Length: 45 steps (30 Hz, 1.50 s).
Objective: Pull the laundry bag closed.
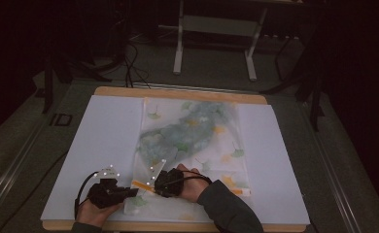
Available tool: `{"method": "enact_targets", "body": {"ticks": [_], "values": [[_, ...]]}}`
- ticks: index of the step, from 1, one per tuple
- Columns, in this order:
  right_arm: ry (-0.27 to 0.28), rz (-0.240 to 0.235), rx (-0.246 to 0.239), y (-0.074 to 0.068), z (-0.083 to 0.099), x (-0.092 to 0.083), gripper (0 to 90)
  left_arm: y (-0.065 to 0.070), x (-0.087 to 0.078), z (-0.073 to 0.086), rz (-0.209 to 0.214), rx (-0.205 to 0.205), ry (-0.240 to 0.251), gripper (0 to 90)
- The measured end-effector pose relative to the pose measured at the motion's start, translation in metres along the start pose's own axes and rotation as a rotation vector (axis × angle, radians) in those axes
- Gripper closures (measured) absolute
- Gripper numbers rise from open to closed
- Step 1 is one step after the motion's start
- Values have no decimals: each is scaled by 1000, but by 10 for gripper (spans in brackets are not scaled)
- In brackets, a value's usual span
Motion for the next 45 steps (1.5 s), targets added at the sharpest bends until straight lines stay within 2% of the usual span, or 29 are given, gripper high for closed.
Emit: {"method": "enact_targets", "body": {"ticks": [20, 45], "values": [[-12, 2, 8, 1, 10, -7, 844, 0, -1, 0, 0, 5, 3, 885], [-31, 21, -5, 3, 23, -17, 845, 0, -1, -1, -3, 1, 12, 885]]}}
Point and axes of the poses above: each handheld gripper's, and its own axes: x roughly forward along the jaws, z roughly out of its underside, y roughly to its right, the point moved 5 cm from there along x, roughly forward along the jaws, and after that the axes turned 9 degrees about y, right-handed, at the moved point
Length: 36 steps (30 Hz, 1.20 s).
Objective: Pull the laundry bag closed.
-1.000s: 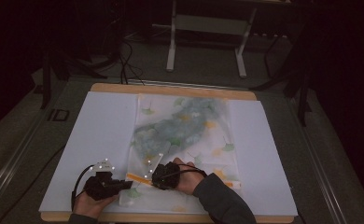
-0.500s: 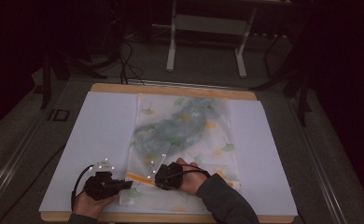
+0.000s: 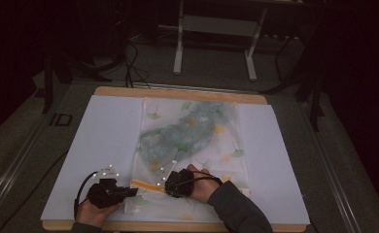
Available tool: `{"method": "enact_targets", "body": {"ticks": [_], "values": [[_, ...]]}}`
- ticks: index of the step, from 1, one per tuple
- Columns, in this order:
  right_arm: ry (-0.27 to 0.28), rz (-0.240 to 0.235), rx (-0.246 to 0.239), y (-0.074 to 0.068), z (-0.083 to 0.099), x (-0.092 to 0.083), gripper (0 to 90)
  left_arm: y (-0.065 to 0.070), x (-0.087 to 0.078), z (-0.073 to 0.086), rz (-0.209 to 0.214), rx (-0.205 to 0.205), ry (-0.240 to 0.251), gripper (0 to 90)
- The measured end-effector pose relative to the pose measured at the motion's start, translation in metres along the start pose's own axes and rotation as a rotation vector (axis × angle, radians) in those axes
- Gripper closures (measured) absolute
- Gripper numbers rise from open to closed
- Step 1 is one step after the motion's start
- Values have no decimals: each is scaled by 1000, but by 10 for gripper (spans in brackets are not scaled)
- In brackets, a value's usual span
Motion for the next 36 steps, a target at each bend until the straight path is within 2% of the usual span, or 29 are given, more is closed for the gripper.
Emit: {"method": "enact_targets", "body": {"ticks": [36], "values": [[-31, 9, 5, 2, 19, -14, 845, -1, -1, 0, 3, 4, 4, 884]]}}
Point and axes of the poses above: each handheld gripper's, and its own axes: x roughly forward along the jaws, z roughly out of its underside, y roughly to its right, the point moved 5 cm from there along x, roughly forward along the jaws, and after that the axes turned 9 degrees about y, right-handed, at the moved point
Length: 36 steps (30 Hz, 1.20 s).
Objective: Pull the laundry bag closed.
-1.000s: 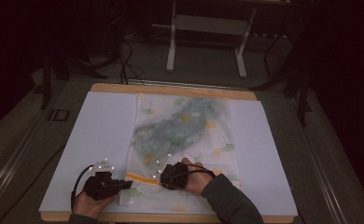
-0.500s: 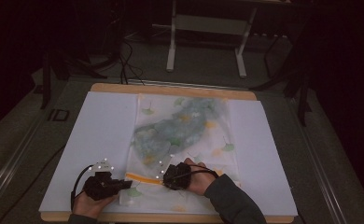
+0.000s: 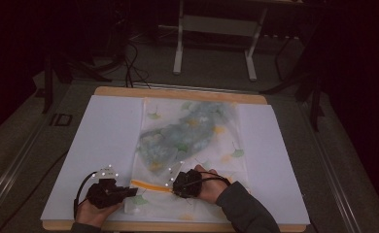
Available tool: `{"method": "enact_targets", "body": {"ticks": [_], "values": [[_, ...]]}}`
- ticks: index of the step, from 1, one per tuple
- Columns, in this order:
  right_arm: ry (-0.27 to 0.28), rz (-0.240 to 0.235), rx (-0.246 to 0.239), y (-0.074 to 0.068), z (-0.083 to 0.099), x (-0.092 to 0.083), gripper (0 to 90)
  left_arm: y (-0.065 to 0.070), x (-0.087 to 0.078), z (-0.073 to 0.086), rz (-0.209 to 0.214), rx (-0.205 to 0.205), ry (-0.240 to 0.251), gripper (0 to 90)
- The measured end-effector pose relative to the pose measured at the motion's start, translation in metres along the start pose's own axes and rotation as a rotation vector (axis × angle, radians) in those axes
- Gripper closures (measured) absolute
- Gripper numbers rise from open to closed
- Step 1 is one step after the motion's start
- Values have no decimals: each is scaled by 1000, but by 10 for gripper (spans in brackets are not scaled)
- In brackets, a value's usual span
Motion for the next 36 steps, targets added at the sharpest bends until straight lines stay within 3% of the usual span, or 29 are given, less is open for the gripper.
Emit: {"method": "enact_targets", "body": {"ticks": [36], "values": [[-11, 13, 28, 4, 25, -17, 846, -1, -2, 0, 1, -3, 3, 884]]}}
Point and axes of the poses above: each handheld gripper's, and its own axes: x roughly forward along the jaws, z roughly out of its underside, y roughly to its right, the point moved 5 cm from there along x, roughly forward along the jaws, and after that the axes turned 9 degrees about y, right-handed, at the moved point
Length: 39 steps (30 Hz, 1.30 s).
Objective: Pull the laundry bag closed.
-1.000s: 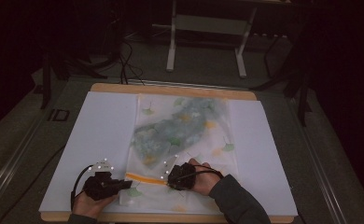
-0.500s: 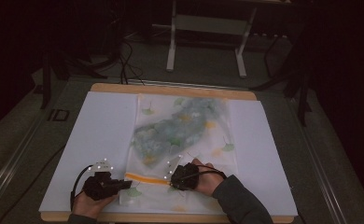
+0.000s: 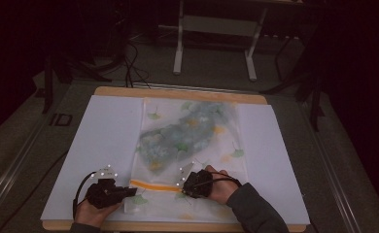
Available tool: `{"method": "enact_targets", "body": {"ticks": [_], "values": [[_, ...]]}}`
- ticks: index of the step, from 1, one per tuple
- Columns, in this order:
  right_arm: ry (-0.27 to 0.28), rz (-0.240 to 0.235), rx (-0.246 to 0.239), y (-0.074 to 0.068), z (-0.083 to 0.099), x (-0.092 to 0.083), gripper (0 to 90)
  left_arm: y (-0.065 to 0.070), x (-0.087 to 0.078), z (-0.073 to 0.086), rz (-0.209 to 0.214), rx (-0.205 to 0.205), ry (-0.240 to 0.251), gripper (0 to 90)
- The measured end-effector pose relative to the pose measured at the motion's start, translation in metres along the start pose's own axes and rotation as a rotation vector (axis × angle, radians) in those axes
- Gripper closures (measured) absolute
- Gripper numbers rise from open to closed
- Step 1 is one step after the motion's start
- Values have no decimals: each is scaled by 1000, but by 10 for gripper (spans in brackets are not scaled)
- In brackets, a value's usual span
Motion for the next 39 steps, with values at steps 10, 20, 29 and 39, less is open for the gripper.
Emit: {"method": "enact_targets", "body": {"ticks": [10, 20, 29, 39], "values": [[-5, 3, 4, 2, 9, -6, 846, 0, 0, 0, -1, 1, 1, 884], [-13, 16, 20, 5, 22, -14, 846, 0, 0, 0, -3, -1, 0, 885], [-22, 23, 30, 6, 31, -20, 846, -1, 0, 1, -3, -3, 0, 885], [-24, 28, 44, 7, 42, -27, 846, -1, 0, 1, -3, 0, -3, 885]]}}
Point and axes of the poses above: each handheld gripper's, and its own axes: x roughly forward along the jaws, z roughly out of its underside, y roughly to its right, the point moved 5 cm from there along x, roughly forward along the jaws, and after that the axes turned 9 degrees about y, right-handed, at the moved point
